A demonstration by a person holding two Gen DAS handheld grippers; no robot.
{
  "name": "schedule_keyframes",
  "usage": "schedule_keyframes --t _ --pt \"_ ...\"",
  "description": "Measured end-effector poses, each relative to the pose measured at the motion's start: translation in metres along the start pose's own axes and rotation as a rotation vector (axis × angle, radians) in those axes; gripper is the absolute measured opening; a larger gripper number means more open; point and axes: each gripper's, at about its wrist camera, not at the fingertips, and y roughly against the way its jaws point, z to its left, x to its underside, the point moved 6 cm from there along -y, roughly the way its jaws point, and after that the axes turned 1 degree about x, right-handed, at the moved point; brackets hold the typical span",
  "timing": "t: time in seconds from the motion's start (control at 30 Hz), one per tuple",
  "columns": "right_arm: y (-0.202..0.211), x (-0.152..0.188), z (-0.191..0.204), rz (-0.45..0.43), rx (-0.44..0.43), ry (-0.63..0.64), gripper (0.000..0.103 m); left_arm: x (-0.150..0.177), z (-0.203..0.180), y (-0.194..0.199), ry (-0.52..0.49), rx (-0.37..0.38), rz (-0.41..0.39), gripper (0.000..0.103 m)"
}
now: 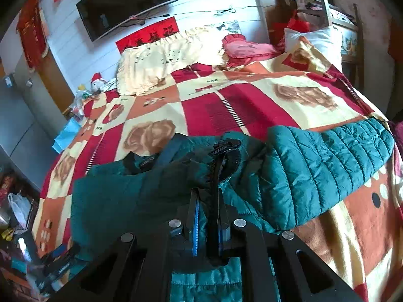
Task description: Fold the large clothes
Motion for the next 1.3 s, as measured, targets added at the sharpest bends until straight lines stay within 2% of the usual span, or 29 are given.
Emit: schedule_keyframes --t 0.13,0.23,0.3,0.43,0.5,0.53,0.67,0.73,0.8,0.83,0.87,0.93,1.0,1.07,1.17,1.2,1.27,1.3 --pt "-0.013 0.006 0.006 0.044 -0.042 -0.01 0.009 -0.007 0.023 -0.007 0.107 0.032 0.012 0.068" --pt "-0.032 0.014 0.012 0.074 -0.032 0.009 0.009 -0.004 0.031 -0.007 0.103 0.011 0.001 0.068" --pt "-0.05 0.02 0.016 0.102 -0.008 0.03 0.009 -0.002 0.033 -0.009 0.1 0.028 0.011 0.068" --pt "-0.084 0.024 0.004 0.139 0.119 0.099 0.009 0.002 0.029 -0.002 0.084 0.059 0.025 0.068" --pt "-0.1 0.028 -0.01 0.156 0.206 0.114 0.009 0.006 0.027 0.006 0.063 0.046 0.024 0.068" --pt "-0.103 0.028 -0.015 0.157 0.218 0.111 0.009 0.007 0.028 0.011 0.052 0.038 0.018 0.068" --pt "-0.089 0.012 -0.015 0.081 0.231 0.146 0.009 0.007 0.027 0.035 0.026 0.024 -0.045 0.068" --pt "-0.083 0.003 -0.014 0.039 0.285 0.199 0.009 0.003 0.025 0.046 0.021 0.015 -0.082 0.068" --pt "-0.092 0.004 -0.02 0.059 0.345 0.226 0.007 -0.002 0.018 0.051 0.015 0.036 -0.093 0.068" --pt "-0.1 0.012 -0.032 0.091 0.418 0.231 0.005 -0.003 0.013 0.053 0.008 0.043 -0.094 0.068" --pt "-0.104 0.016 -0.04 0.115 0.422 0.215 0.005 -0.005 0.006 0.053 -0.003 0.046 -0.095 0.068" --pt "-0.106 0.02 -0.045 0.127 0.412 0.196 0.005 -0.01 -0.004 0.051 -0.027 0.047 -0.098 0.068" --pt "-0.098 0.023 -0.055 0.113 0.299 0.094 0.005 -0.015 -0.015 0.048 -0.038 0.051 -0.104 0.068" --pt "-0.085 0.02 -0.06 0.105 0.249 0.032 0.005 -0.019 -0.025 0.041 -0.036 0.069 -0.093 0.068" --pt "-0.069 0.013 -0.051 0.082 0.177 0.009 0.007 -0.026 -0.039 0.031 -0.024 0.083 -0.085 0.068" --pt "-0.056 0.008 -0.035 0.058 0.118 0.034 0.008 -0.029 -0.043 0.028 -0.021 0.084 -0.085 0.068" --pt "-0.056 0.007 -0.024 0.054 0.094 0.044 0.022 -0.035 -0.053 0.022 -0.024 0.084 -0.091 0.068" --pt "-0.055 0.006 -0.011 0.051 0.055 0.057 0.049 -0.038 -0.057 0.021 -0.029 0.079 -0.095 0.068"
